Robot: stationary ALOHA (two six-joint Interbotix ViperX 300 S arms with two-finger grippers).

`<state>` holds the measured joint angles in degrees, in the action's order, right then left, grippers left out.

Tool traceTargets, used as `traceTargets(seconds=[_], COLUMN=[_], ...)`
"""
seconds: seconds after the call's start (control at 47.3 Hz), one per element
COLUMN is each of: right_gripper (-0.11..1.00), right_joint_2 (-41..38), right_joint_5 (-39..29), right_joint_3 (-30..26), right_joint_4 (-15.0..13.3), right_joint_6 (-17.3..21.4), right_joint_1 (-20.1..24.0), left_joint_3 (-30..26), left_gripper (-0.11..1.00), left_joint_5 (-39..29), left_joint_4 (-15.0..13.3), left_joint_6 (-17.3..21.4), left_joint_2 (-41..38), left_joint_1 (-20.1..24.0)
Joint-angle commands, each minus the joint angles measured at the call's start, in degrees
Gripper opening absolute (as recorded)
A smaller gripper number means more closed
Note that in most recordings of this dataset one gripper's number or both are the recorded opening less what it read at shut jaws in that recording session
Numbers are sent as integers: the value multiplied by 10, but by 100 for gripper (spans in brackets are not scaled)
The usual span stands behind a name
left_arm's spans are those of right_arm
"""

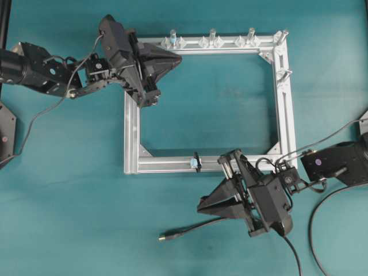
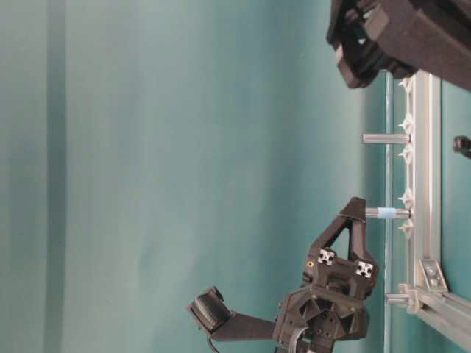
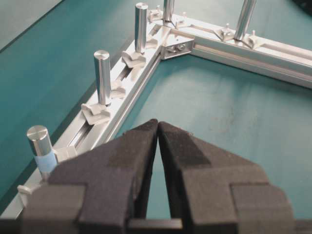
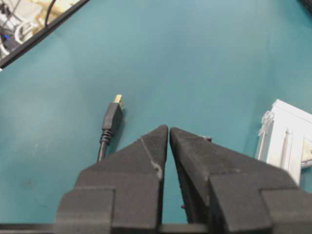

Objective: Insert the wire through the string loop located in the center.
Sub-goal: 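Move the right gripper down toward the black USB cable on the table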

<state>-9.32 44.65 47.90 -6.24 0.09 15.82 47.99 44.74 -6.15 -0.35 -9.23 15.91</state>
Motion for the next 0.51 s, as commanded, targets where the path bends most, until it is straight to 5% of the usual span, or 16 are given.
traceTargets(seconds=[0.0, 0.148, 0.487], right_gripper=[19, 0, 0], right_joint_2=[6, 6, 6], right_joint_5=[3, -4, -9], right_joint_3=[-11, -10, -19], right_joint_4=[1, 0, 1], right_joint_6=[4, 5, 6], right_joint_1=[-4, -4, -4], left_joint_3=[-16, -26, -15], left_gripper=[15, 0, 0], left_joint_5=[-36, -142, -207], left_joint_4=[25, 25, 25], left_joint_6=[3, 5, 4], left_joint_2=[25, 49, 94], left_joint_1=[-5, -5, -14])
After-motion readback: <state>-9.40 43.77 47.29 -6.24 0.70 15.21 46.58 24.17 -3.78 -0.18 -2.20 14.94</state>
